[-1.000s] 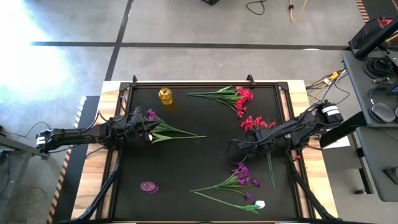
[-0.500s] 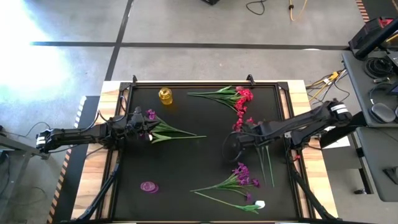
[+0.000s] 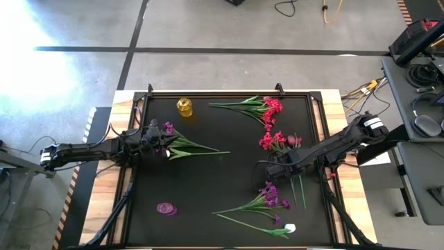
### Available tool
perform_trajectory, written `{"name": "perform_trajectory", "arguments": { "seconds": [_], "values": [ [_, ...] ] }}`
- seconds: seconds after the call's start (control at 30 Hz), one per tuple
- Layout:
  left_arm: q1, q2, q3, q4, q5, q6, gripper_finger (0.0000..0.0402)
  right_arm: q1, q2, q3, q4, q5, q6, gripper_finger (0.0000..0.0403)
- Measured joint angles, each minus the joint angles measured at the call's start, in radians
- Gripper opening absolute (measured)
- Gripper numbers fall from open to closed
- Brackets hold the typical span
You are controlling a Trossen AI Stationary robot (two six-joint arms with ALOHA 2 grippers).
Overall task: Sort flowers into vase by color
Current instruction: Put the right red flowers into the yellow vase
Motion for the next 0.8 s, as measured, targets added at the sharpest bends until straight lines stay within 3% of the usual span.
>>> {"name": "perform_trajectory", "arguments": {
  "seconds": [0.13, 0.8],
  "values": [
    [0.0, 0.0, 0.0, 0.0, 0.0, 0.0, 0.0, 0.001, 0.0, -0.05, 0.007, 0.008, 0.022, 0.0181],
    [0.0, 0.0, 0.0, 0.0, 0.0, 0.0, 0.0, -0.006, -0.008, -0.19, 0.168, 0.008, 0.013, 0.0171]
  ]
}}
